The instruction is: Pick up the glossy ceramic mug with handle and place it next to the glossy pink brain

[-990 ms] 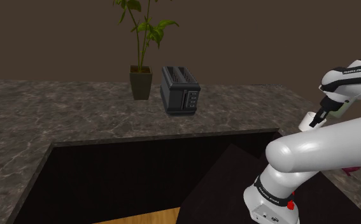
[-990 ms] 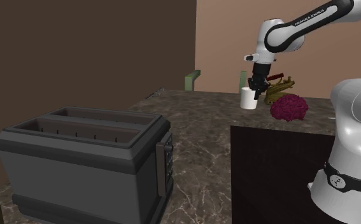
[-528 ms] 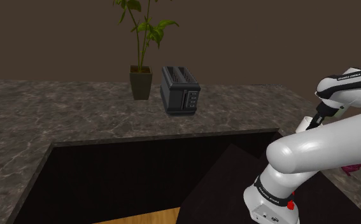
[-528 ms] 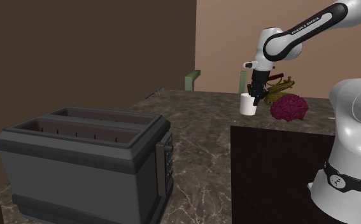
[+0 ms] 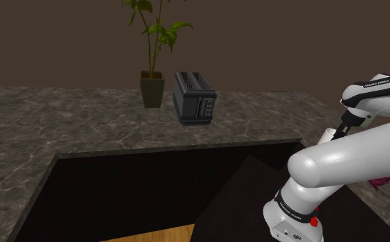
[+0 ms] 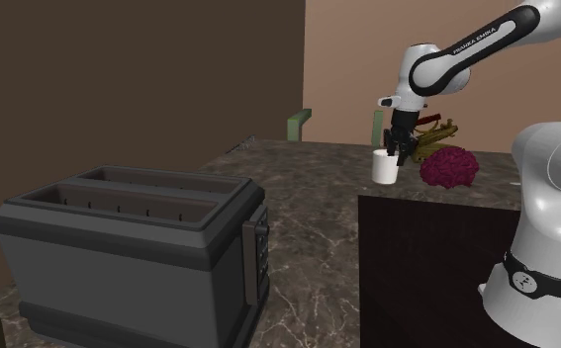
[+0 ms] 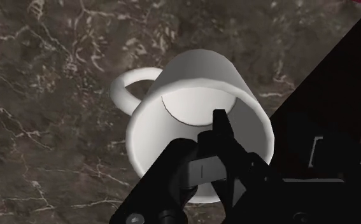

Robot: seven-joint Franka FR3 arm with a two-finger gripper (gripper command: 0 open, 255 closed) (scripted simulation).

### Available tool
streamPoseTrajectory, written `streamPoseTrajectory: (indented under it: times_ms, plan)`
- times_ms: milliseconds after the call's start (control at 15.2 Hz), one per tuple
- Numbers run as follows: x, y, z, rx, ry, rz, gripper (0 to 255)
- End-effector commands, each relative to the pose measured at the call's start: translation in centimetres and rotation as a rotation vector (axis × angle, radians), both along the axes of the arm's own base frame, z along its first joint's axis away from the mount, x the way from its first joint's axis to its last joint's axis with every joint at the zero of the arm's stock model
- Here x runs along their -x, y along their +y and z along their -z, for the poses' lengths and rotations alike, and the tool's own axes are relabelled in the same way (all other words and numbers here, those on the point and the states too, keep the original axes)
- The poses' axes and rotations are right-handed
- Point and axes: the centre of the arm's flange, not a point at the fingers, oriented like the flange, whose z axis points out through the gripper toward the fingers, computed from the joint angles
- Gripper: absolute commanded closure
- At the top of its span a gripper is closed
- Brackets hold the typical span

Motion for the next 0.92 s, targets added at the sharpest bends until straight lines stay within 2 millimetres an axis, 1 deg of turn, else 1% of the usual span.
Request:
streamPoseTrajectory:
  times_ms: [0, 264, 462, 528, 858]
  plan:
    - [0.0, 0.0, 0.0, 0.000, 0.000, 0.000, 0]
    - [0.0, 0.0, 0.0, 0.000, 0.000, 0.000, 0]
    - [0.2, 0.2, -4.0, 0.000, 0.000, 0.000, 0]
    - [0.2, 0.3, -5.0, 0.000, 0.000, 0.000, 0]
    - [0.2, 0.3, -5.0, 0.000, 0.000, 0.000, 0]
